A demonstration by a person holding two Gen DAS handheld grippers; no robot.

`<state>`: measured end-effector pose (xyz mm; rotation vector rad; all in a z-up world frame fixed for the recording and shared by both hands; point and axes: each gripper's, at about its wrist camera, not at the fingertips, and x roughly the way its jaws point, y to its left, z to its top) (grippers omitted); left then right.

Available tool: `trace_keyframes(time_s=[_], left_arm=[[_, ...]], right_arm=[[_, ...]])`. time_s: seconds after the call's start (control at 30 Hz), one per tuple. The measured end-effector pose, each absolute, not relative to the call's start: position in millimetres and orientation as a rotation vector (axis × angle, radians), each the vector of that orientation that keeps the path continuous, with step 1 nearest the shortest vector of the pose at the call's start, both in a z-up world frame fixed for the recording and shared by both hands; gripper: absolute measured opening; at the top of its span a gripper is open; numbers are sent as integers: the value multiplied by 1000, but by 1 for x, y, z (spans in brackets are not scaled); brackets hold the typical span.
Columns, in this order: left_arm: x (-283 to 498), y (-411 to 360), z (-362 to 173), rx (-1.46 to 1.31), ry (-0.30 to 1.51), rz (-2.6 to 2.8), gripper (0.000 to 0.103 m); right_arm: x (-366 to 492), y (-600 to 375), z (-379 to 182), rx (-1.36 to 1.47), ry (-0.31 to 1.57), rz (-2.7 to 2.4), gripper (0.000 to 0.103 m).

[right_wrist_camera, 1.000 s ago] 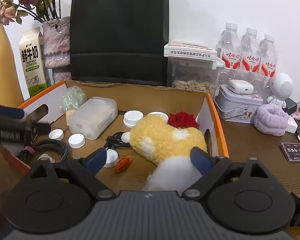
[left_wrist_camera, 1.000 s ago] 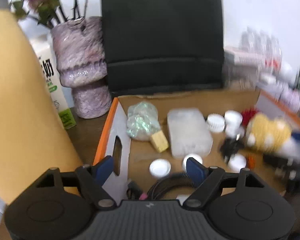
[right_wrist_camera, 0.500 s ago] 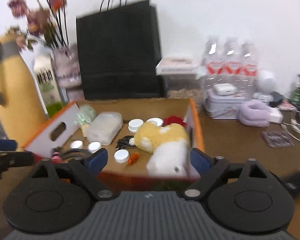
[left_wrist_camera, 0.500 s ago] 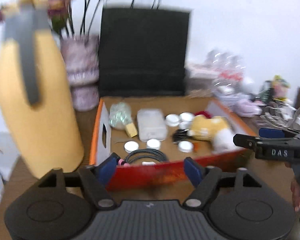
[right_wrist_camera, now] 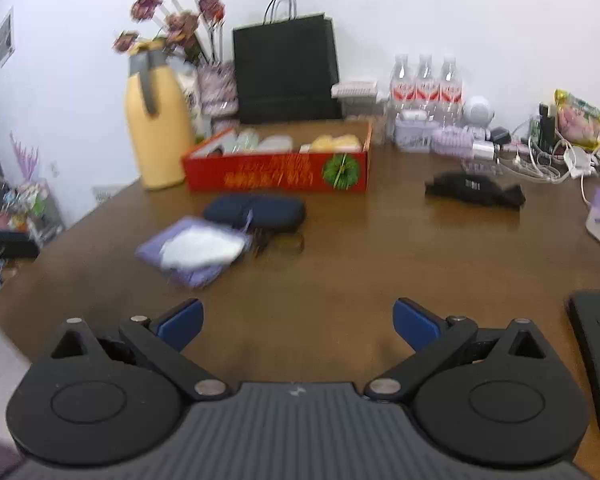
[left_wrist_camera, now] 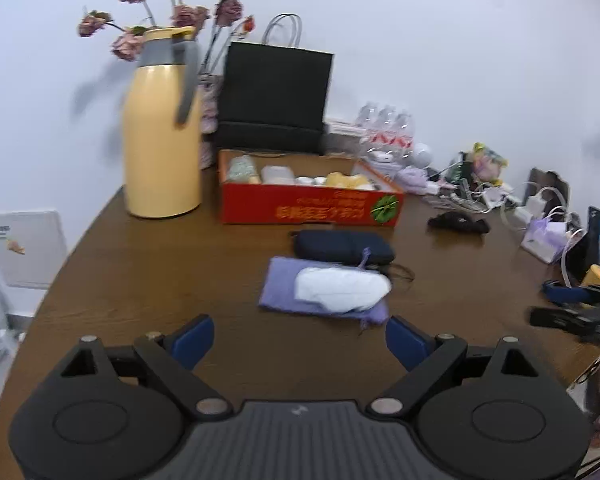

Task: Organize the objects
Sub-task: 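Withdraw both tools and reach toward the white cloth on the purple cloth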

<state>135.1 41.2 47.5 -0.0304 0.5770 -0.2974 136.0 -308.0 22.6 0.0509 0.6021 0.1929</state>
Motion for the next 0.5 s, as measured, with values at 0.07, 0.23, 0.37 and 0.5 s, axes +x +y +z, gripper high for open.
trace_keyframes(time_s=[0.07,0.23,0.37,0.5], left_arm=[[143,41,44,-39,577,-274,86],[186,11,26,1,541,-372,79],[250,-20,1,-8,617,-350,63],[290,-32,-21,-31,720,-333,57]], right_arm=[[131,-303,27,10,590,173,103],[166,-288,26,26,507,188,100],[227,-252,0,56,564,243,74],[270,-232,-21,123,622,251,68]])
